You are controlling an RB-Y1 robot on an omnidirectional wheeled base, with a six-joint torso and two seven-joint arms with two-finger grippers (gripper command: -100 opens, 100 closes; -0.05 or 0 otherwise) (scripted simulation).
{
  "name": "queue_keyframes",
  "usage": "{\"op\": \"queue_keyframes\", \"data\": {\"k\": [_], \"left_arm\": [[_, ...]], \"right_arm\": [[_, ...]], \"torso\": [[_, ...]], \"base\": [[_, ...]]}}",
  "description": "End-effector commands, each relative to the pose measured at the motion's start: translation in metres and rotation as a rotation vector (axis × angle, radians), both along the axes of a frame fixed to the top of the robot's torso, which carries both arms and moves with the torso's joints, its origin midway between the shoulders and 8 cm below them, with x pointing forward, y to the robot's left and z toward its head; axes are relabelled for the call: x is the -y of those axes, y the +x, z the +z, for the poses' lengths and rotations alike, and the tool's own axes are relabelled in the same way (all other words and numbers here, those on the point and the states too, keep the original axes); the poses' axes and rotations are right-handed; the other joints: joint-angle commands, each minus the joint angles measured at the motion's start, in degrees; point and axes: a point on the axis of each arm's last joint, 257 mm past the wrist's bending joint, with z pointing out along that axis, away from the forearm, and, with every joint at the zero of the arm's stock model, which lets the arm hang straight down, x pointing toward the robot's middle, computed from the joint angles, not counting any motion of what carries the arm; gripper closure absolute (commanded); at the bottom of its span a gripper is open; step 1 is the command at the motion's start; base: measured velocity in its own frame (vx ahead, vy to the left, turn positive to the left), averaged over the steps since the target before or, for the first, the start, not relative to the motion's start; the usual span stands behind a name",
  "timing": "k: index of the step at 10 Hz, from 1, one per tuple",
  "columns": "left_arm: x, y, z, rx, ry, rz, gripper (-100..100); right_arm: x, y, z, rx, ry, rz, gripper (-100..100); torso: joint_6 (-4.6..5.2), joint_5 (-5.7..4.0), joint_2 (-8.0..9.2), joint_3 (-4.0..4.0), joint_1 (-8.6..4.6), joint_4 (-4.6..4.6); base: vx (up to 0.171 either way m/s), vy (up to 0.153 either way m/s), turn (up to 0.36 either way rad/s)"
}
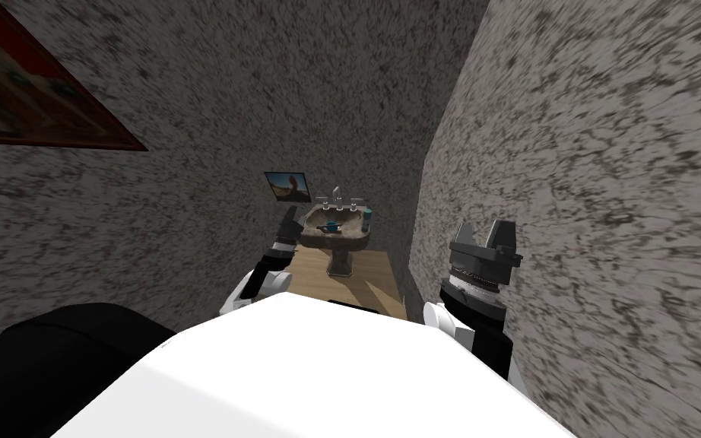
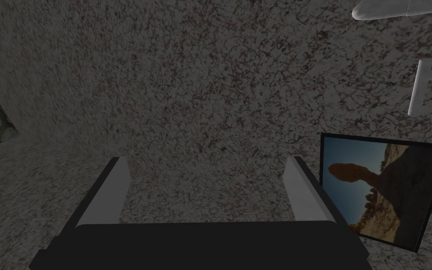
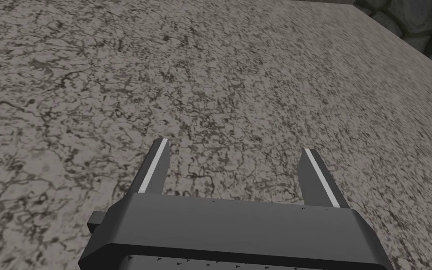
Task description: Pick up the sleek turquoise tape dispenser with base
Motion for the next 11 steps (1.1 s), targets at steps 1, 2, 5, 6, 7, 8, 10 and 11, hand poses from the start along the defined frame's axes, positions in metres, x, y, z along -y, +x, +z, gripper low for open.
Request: {"op": "queue_keyframes", "data": {"k": [1,2,5,6,7,8,10,11], "left_arm": [[-0.008,0.006,0.001,-0.026,-0.006,-0.02,-100],[-0.016,0.011,0.001,-0.048,-0.025,-0.031,-100],[-0.028,0.02,0.006,-0.086,-0.044,-0.067,-100],[-0.027,0.022,0.004,-0.105,-0.031,-0.071,-100],[-0.033,0.027,0.006,-0.126,-0.051,-0.087,-100],[-0.033,0.028,0.005,-0.135,-0.043,-0.088,-100],[-0.043,0.038,0.009,-0.186,-0.083,-0.119,-100],[-0.043,0.04,0.007,-0.204,-0.069,-0.123,-100]], "right_arm": [[0.0,0.0,0.0,0.0,0.0,0.0,0],[0.0,0.0,0.0,0.0,0.0,0.0,0],[0.0,0.0,0.0,0.0,0.0,0.0,0],[0.0,0.0,0.0,0.0,0.0,0.0,0],[0.0,0.0,0.0,0.0,0.0,0.0,0],[0.0,0.0,0.0,0.0,0.0,0.0,0],[0.0,0.0,0.0,0.0,0.0,0.0,0],[0.0,0.0,0.0,0.0,0.0,0.0,0]], "torso": [[0.0,0.0,0.0,0.0,0.0,0.0],[-0.01,0.01,0.0,0.0,0.04,0.0],[-0.01,0.0,-0.01,-0.01,-0.01,0.0],[-0.01,-0.01,-0.07,-0.04,-0.06,-0.01],[0.01,0.0,-0.1,-0.06,0.0,-0.02],[0.0,0.01,-0.1,-0.06,0.03,-0.02],[-0.01,0.02,-0.07,-0.04,0.06,-0.02],[-0.01,0.0,-0.15,-0.08,-0.06,-0.03]], "base": [[0.007,-0.044,0.099],[0.023,-0.066,0.116],[0.018,-0.067,0.114],[0.036,-0.055,0.047],[0.028,-0.046,0.087],[0.018,-0.04,0.05],[0.037,-0.064,0.143],[0.046,-0.069,0.046]]}}
